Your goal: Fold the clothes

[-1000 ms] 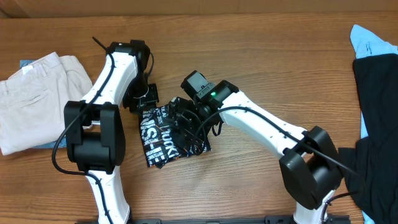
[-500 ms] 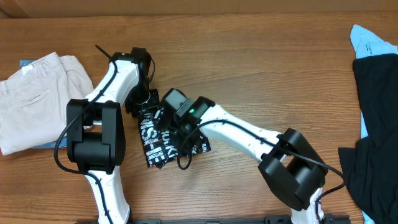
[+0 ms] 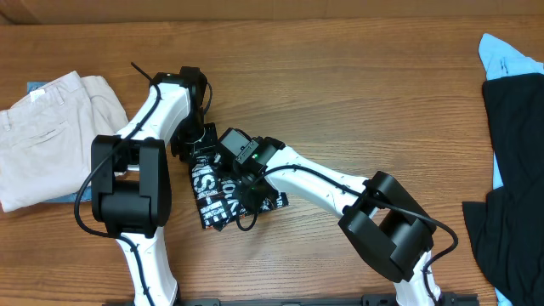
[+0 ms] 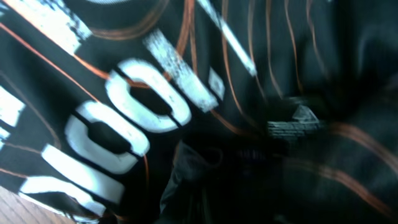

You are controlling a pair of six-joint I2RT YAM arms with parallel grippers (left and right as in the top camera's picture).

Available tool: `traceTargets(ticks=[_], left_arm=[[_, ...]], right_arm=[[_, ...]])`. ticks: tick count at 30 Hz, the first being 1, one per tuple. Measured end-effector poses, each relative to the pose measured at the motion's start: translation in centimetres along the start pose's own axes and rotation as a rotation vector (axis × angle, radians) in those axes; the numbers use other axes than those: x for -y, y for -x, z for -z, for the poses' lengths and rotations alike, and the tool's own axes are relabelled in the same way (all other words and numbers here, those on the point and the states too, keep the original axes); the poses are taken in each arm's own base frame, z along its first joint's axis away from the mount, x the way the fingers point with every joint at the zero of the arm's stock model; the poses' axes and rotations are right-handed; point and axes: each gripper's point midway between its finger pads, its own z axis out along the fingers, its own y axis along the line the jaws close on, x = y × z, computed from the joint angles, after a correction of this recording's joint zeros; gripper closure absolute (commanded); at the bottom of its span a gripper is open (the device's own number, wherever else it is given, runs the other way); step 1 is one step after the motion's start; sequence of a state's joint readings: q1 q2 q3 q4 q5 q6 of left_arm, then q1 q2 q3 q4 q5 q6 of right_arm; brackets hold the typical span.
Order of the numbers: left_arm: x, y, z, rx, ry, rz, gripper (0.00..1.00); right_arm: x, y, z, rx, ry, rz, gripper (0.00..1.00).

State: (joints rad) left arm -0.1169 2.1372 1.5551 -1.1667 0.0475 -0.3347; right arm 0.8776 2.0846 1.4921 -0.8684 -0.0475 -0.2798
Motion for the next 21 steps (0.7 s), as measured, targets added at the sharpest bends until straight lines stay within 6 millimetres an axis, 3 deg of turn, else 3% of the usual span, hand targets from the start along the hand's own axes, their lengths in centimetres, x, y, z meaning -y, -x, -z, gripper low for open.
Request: traceTargets(ticks=[7, 16, 21], left_arm=[[-0.1, 0.0, 0.0, 0.001, 0.004, 0.0, 0.65], [-0.2, 0.1, 0.0, 0.003, 0.01, 0.0, 0.65], [-0.3, 0.0, 0.0, 0.002, 0.015, 0.0, 0.65]], right_arm=[[1.6, -2.1, 0.4, -0.073, -0.042, -0.15, 0.96], [4.0, -3.3, 2.9, -0.07, -0.071, -0.278, 0.89], [5.2, -5.8, 3.4, -0.147, -0.069, -0.369, 0.85]])
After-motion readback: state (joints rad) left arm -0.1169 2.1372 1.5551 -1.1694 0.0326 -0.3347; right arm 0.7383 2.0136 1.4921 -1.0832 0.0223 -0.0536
